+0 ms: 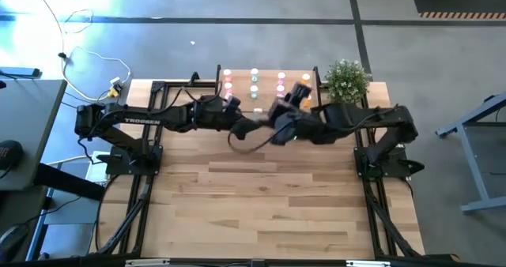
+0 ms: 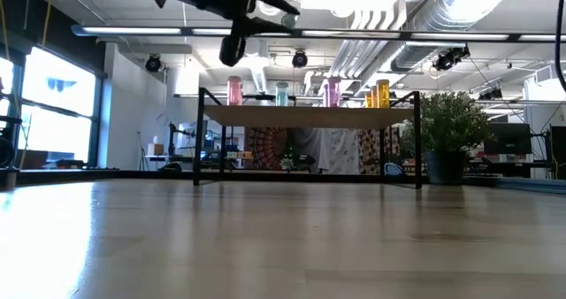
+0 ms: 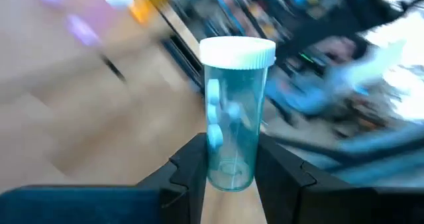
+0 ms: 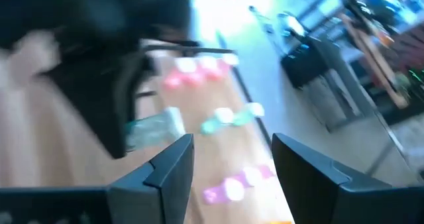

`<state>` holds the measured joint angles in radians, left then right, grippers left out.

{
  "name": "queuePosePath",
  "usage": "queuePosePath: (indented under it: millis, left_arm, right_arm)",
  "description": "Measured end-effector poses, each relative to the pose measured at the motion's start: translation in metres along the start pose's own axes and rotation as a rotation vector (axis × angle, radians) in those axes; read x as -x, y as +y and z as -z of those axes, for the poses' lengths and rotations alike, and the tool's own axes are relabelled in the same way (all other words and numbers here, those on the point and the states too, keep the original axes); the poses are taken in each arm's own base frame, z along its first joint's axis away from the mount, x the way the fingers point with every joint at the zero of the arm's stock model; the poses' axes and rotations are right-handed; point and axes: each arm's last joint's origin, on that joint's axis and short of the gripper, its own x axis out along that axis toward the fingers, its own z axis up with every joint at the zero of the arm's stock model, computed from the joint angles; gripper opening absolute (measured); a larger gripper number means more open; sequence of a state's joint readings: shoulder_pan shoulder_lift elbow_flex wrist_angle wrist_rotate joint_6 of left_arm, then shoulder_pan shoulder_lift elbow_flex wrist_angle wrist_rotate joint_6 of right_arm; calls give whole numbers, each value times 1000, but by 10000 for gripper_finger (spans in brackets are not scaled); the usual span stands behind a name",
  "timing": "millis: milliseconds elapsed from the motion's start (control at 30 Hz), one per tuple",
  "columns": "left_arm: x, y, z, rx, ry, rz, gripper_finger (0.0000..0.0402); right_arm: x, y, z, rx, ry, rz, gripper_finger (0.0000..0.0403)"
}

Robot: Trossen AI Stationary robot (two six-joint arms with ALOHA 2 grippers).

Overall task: Pick and place medicine bottles onto shelf by color
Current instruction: Put the blue pill bottle on the shelf aligned with the other blue pill bottles

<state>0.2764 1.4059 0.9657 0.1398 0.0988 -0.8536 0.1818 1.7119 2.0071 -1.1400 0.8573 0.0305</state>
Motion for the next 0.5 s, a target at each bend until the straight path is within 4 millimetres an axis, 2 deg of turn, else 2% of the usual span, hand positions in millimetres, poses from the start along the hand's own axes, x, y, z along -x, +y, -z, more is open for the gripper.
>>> queuePosePath:
  millis: [233, 500]
  left_arm:
    - [1, -10, 11, -260, -280, -303, 99]
    - [1, -22, 38, -346, -504, -586, 99]
  right_arm:
    - [9, -43, 5, -124, -17, 103, 195]
    - [20, -90, 14, -18, -9, 220, 195]
